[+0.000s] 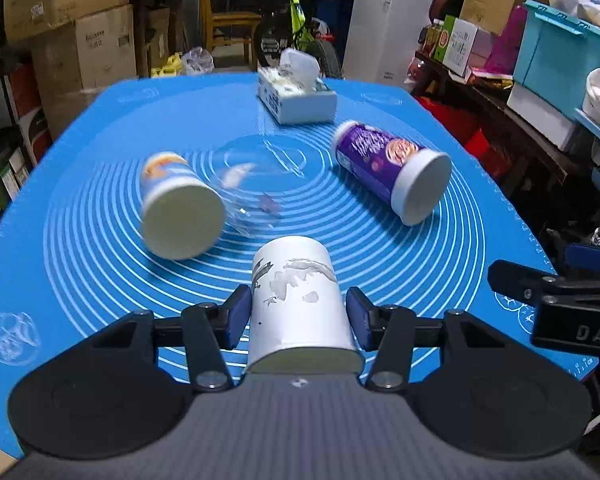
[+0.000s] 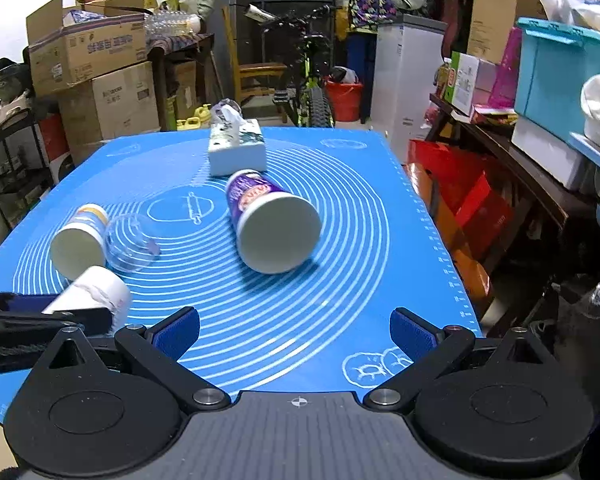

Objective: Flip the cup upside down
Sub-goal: 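Lift the white paper cup with the left gripper toward the right gripper, then close the right gripper on the white cup while the left gripper opens and releases it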

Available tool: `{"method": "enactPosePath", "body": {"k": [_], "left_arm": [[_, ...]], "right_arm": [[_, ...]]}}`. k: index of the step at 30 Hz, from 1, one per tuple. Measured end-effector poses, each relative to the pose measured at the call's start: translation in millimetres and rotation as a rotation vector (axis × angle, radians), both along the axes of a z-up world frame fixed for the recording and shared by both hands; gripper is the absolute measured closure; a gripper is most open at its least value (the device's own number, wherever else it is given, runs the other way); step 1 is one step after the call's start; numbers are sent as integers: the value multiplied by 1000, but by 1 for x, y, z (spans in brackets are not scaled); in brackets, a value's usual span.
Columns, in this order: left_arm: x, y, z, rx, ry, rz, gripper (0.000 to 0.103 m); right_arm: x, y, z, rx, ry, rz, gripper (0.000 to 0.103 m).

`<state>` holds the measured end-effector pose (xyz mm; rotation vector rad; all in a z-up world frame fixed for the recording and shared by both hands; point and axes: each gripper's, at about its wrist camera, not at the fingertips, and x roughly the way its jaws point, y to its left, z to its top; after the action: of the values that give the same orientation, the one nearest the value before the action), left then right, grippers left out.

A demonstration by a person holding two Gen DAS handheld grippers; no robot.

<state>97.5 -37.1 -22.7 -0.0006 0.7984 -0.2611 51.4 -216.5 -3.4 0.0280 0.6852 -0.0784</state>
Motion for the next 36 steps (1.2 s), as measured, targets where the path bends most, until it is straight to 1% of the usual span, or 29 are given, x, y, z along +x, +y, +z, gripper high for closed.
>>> {"method": "enactPosePath", "body": {"k": [2,5,10,11,12,14,16,25,31,34,36], "left_arm": [[1,-4,-3,-6,15,-3,49],[-1,-8,-6,12,9,-3,48],[-3,-9,-6,16,12,-7,44],[-3,-8,-6,18,14,-6,39],[-3,-9,-7,23,18,-5,36],[-4,-9,-7,32,18,-5,20],[-4,-10,-7,39,15,-5,15],[-9,-12,-6,65,11,-27,15],[-10,-9,-4,65,10,-13,15],[-12,-4,2,54,2,-12,14],[-15,-1,8,62,-5,-18,14]], "right_arm": [[0,-5,-1,3,4,-6,2],[0,-11,-4,12,10,-15,2],[1,-15,-6,19,19,-19,2],[1,-15,-7,19,19,-18,2],[1,-15,-7,19,20,-17,2],[1,-13,-6,19,22,-15,2],[1,-13,-6,17,22,-14,2],[-1,-9,-3,9,20,-5,2],[-1,-8,-1,9,19,1,2],[0,-6,3,26,23,14,2],[3,-4,8,45,30,37,2]]}}
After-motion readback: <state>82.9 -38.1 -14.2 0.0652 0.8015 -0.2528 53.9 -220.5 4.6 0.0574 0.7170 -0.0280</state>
